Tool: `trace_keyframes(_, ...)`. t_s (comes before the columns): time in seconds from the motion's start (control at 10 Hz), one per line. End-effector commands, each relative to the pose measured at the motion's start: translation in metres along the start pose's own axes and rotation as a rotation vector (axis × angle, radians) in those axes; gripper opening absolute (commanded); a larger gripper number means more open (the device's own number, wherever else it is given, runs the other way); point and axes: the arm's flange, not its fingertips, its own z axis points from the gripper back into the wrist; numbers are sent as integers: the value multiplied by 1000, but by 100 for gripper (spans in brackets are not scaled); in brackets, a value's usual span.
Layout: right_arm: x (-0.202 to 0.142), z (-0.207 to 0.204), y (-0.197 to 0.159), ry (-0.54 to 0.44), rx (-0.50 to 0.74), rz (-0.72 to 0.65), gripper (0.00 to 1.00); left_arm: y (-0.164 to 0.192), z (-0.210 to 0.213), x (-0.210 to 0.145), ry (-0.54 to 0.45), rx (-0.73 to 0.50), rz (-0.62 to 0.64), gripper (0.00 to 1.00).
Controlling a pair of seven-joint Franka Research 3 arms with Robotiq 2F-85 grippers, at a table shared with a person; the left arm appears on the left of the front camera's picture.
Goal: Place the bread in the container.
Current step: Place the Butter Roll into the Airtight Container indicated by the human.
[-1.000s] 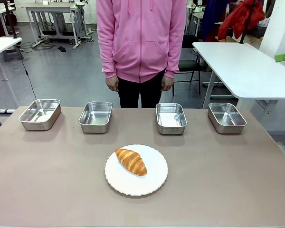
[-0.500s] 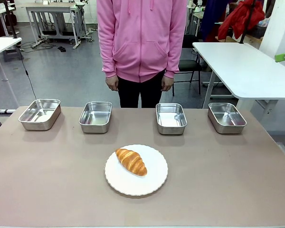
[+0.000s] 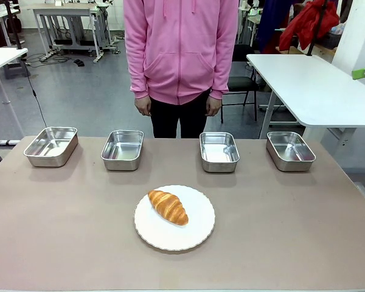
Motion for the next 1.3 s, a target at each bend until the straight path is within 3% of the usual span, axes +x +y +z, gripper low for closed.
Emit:
trace_keyframes(0.0, 0, -1, 1, -10, 6, 2, 100, -1, 1, 1, -2, 0, -5, 100)
trace_keyframes(1.2, 0, -1, 1, -10, 6, 2, 100, -1, 1, 1, -2, 0, -5, 100)
